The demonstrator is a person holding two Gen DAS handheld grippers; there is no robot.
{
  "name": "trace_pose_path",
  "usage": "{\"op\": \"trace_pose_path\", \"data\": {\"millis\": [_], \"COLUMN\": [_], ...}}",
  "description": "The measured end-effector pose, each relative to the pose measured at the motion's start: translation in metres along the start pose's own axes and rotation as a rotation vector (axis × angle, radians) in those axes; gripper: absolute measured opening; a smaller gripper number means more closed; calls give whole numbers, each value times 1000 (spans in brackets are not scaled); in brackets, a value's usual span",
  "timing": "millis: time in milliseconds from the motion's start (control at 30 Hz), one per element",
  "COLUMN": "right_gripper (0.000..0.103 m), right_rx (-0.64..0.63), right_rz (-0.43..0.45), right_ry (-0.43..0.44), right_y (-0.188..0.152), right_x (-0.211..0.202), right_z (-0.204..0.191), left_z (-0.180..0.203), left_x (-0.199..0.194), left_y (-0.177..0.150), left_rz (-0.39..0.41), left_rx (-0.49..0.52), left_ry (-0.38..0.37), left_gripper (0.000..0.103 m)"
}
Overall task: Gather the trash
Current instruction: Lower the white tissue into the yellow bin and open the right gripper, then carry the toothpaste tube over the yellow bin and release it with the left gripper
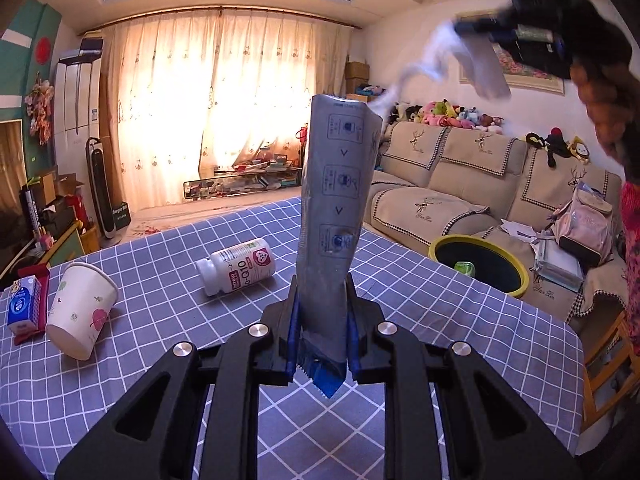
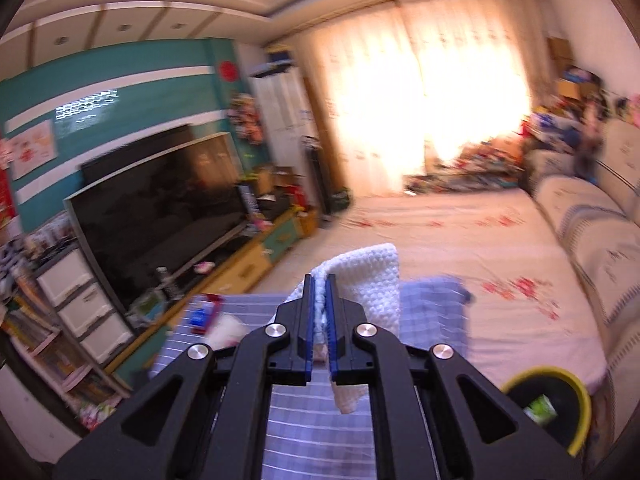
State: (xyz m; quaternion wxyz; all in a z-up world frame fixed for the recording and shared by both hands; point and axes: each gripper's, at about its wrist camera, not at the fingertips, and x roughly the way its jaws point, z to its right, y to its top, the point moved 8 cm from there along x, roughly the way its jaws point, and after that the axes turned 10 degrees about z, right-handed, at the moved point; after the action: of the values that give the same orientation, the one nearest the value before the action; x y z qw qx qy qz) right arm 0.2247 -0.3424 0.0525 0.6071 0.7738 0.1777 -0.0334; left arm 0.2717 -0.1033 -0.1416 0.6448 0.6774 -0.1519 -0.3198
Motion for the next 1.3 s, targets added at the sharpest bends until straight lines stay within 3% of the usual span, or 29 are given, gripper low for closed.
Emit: {"op": "trace_pose_path", "data": {"millis": [100, 400, 600, 667, 700, 733, 1000, 1300], "right_gripper": [7, 7, 8, 20, 35, 43, 43, 44], "right_rx": [33, 191, 253, 234, 223, 214, 206, 215], "right_rz": [-49, -214, -290, -335, -338, -334, -229, -116], "right_ry": [-127, -395, -494, -543, -587, -608, -628, -580], "right_y": [-23, -116, -167, -186, -191, -193, -175, -150], "right_x": [3, 11, 10, 12, 8, 6, -33, -82], "right_z": [55, 192, 254, 270, 279, 283, 279, 271], "left_z": [-4, -6, -3, 0, 1, 2, 30, 121], "left_x": [0, 2, 2, 2, 2, 2, 9, 63], "left_y": [0, -1, -2, -2, -2, -2, 5, 31], "left_rz": [-3, -6, -9, -12, -13, -13, -64, -121], "left_rx": [-15, -17, -28, -23, -18, -15, -38, 6], "left_ry": [10, 17, 3, -2, -3, -5, -67, -235], "left_gripper": [19, 19, 19, 19, 19, 19, 19, 19]}}
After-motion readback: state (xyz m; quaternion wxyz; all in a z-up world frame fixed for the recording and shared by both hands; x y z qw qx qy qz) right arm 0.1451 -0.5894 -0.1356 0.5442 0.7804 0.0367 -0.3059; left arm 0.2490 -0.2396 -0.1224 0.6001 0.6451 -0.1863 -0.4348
